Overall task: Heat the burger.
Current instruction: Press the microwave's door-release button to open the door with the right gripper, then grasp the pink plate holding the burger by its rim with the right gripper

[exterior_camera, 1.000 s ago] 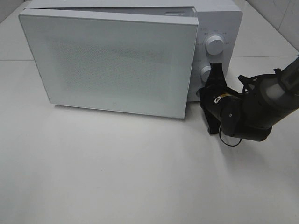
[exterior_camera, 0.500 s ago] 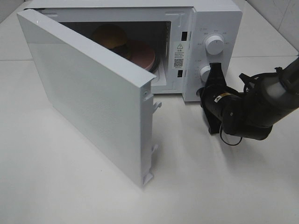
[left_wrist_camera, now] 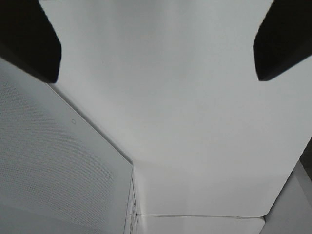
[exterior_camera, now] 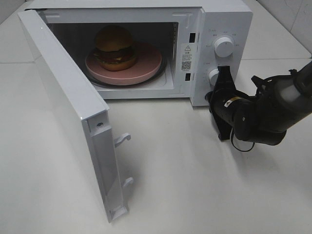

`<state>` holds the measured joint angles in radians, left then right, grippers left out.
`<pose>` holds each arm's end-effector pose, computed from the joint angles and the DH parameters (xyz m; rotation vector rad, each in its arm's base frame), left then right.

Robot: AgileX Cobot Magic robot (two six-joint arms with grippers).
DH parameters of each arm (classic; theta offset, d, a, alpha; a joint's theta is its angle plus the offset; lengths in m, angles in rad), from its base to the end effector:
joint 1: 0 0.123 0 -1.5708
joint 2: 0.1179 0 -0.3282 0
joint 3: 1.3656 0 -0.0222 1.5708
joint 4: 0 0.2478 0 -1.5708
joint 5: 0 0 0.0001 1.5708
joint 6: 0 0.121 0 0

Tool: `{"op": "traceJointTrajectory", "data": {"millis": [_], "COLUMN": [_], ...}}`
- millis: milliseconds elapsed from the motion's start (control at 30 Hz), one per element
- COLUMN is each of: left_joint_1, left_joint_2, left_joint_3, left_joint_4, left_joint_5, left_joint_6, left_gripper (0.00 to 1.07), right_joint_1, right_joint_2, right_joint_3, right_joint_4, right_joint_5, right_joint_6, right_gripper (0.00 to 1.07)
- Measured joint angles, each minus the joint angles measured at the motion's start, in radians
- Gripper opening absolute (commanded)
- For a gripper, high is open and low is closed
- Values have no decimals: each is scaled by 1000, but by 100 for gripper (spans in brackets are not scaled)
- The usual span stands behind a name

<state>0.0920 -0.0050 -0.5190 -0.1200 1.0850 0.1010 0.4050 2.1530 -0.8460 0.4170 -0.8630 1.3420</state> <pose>-0.0274 -0.0154 0.2657 0.0182 2.0386 -0.0225 0.4039 0.1327 0.1039 1.3708 1.5861 0.9978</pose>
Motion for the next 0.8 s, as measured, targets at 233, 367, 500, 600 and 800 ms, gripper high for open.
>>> {"op": "traceJointTrajectory", "data": {"millis": [233,367,500,600,800], "left_joint_1": [0,0,0,0,0], "left_joint_2": [0,0,0,0,0], "left_joint_3": [0,0,0,0,0], "left_joint_4": [0,0,0,0,0], "left_joint_5": [0,0,0,0,0], "left_joint_6": [0,0,0,0,0], "left_gripper": [100,100,100,100,100], "right_joint_1": [-11,-15,-23,-32,-48], "right_joint_2": [-14,-33,-70,-101,-145], "right_joint_3": [27,53,94,127,179], "right_joint_4": [-46,-86,-117,-114,-119], "right_joint_5": [-25,-42,-35,-60,-103], "right_joint_6": [18,19,47,81,125], "right_gripper": [0,0,0,0,0]}}
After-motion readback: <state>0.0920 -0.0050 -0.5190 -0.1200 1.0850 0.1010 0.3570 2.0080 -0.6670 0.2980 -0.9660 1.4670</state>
